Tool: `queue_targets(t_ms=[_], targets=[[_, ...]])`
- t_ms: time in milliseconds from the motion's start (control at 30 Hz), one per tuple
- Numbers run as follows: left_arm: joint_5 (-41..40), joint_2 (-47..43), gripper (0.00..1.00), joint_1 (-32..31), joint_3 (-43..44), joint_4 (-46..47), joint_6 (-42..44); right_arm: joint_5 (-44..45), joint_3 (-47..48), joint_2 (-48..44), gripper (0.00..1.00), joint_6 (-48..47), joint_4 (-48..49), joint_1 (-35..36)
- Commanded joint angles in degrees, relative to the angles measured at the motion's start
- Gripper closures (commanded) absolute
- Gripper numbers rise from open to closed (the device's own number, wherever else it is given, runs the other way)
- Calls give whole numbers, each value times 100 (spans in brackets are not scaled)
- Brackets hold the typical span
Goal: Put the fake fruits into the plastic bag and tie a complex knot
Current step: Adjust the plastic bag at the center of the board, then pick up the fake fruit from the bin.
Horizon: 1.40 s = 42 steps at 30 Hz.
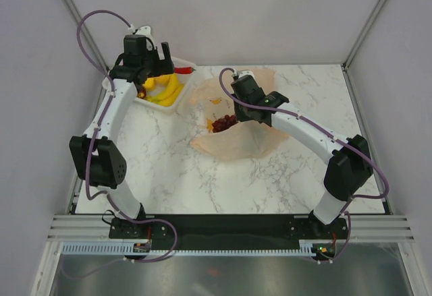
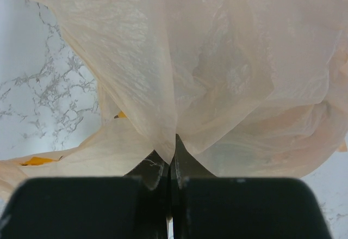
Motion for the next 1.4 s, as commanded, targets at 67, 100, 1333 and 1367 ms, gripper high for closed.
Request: queue_targets(t_ms=[67,100,1333,1367], targets=[[185,569,0,553,193,-108,-428,-123,198,-2,100,-82,160,-14],[212,727,0,711,403,-143,-455,-114,181,-28,100,-73,160,-14],[-316,3657,67,1266,3298,276,626,-219,-268,-697,100,-65,423,-14],[-307,3455,70,1257,2974,374,574,-219,-259,-688,100,-56,423,-14]])
